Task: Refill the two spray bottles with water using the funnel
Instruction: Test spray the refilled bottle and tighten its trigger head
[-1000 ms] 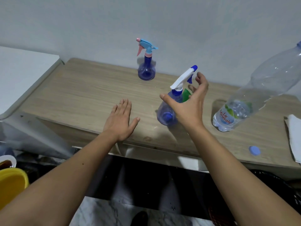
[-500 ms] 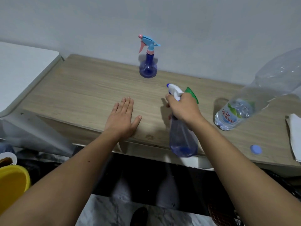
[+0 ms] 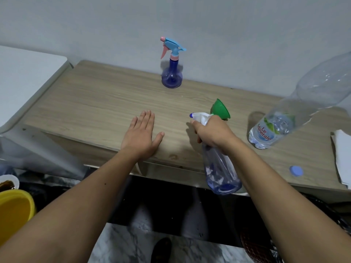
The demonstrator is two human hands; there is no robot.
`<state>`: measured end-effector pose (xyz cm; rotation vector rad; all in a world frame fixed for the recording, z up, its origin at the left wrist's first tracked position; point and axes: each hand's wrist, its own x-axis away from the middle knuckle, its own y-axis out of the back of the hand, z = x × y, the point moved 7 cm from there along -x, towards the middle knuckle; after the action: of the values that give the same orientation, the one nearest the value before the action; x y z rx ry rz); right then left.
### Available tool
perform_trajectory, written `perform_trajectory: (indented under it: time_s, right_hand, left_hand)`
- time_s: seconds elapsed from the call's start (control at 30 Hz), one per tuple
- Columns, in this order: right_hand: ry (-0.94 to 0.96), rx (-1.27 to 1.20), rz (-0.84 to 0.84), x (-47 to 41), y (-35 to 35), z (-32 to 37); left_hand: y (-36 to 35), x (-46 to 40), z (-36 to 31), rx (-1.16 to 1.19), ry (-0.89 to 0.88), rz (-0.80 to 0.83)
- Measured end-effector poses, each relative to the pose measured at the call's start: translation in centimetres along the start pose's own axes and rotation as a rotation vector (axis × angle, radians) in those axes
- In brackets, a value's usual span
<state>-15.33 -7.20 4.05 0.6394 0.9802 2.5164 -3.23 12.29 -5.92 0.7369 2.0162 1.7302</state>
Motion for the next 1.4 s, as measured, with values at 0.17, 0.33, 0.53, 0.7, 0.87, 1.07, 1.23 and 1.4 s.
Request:
perform_trajectory:
  time_s: [0.17, 0.33, 0.53, 0.7, 0.87, 1.07, 1.23, 1.4]
  right_hand:
    - [-0.026, 0.006, 0.015, 0.4, -0.3, -0.2]
    - [-0.028, -0.013, 0.004, 0.2, 0.0, -0.3]
    - [0.035, 0.06, -0.074, -0.2, 0.4, -0.2]
    - [0.071, 0.094, -0.123, 0.2, 0.8, 0.2]
    - [0.079, 0.232, -0.116, 0.4, 1.0, 0.0]
    - [0.118, 0.225, -0.098, -0.1, 0.4, -0.1]
    - [0.112, 0.074, -0.121, -0.3, 0.7, 0.3]
    - [0.136, -0.188, -0.145, 0.0, 2.0, 0.8]
  left_hand:
    - [-0.1, 0.0, 0.1, 0.007, -0.002, -0.003]
    - [-0.1, 0.0, 0.0, 0.007, -0.001, -0.005]
    - [0.0, 0.1, -0.1, 0.007, -0.007, -0.008]
    - [0.2, 0.1, 0.1, 0.017, -0.005, -0.016]
    - [0.3, 0.2, 0.0, 0.025, -0.008, -0.014]
    - [0.3, 0.1, 0.1, 0.03, -0.003, -0.014]
    - [0.2, 0.1, 0.0, 0.029, -0.002, -0.019]
    - [0.2, 0.0, -0.1, 0.034, -0.002, -0.021]
